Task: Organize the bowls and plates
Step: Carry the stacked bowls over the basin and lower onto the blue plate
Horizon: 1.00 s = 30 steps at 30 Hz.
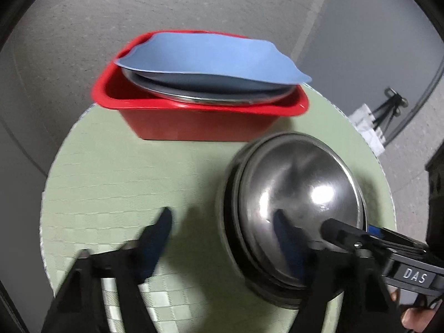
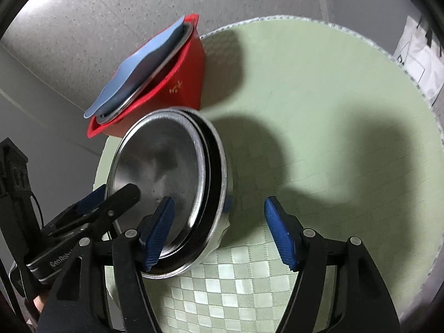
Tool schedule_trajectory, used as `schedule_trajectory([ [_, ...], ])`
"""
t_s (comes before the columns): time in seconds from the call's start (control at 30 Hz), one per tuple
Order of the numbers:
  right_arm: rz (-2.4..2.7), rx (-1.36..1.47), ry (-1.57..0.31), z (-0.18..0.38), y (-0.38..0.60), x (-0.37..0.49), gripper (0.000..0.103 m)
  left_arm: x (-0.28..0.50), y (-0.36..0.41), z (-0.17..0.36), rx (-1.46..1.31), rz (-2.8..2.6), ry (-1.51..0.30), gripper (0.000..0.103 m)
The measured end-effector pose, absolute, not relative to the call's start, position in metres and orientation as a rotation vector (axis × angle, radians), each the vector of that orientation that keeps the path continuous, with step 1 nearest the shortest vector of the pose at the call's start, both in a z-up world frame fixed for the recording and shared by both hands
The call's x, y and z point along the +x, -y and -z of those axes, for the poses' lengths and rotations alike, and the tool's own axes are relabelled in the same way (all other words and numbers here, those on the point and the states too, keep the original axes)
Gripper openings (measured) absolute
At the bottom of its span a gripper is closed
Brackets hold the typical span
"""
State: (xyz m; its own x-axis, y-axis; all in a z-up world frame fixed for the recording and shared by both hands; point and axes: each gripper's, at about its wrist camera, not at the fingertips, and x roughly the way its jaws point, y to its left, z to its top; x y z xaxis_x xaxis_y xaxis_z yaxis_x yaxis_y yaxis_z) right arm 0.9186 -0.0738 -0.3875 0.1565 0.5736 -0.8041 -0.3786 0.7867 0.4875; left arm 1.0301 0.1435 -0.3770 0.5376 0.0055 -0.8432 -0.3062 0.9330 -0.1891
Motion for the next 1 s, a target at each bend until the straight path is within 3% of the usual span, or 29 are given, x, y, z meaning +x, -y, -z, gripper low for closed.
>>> schedule_trajectory([
  [0.07, -0.704, 0.198, -1.254, 0.391, 0.073, 0.921, 0.05, 1.034, -0.142, 0.38, -0.336, -0.146, -1.005, 0.035],
  [0.13, -0.738, 0.219, -1.266, 0.393, 0.07, 0.924, 0.042, 1.036, -0.141, 0.38, -0.325, -0.139, -0.997, 0.034],
  [0.3, -0.725, 0.216, -1.27, 0.394, 0.073, 0.925, 0.035, 1.034, -0.139, 0.373, -0.292, -0.134, -0.982, 0.033],
  [0.7, -0.716, 0.259, -1.15, 0.333, 0.107, 0.922, 0.03, 1.024, -0.128, 0.301, -0.256, -0.034, -0.835, 0.032],
  [1.0, -0.731, 0.24, -1.019, 0.267, 0.074, 0.956, 0.03, 1.041, -0.19, 0.247, -0.284, -0.04, -0.739, 0.032],
])
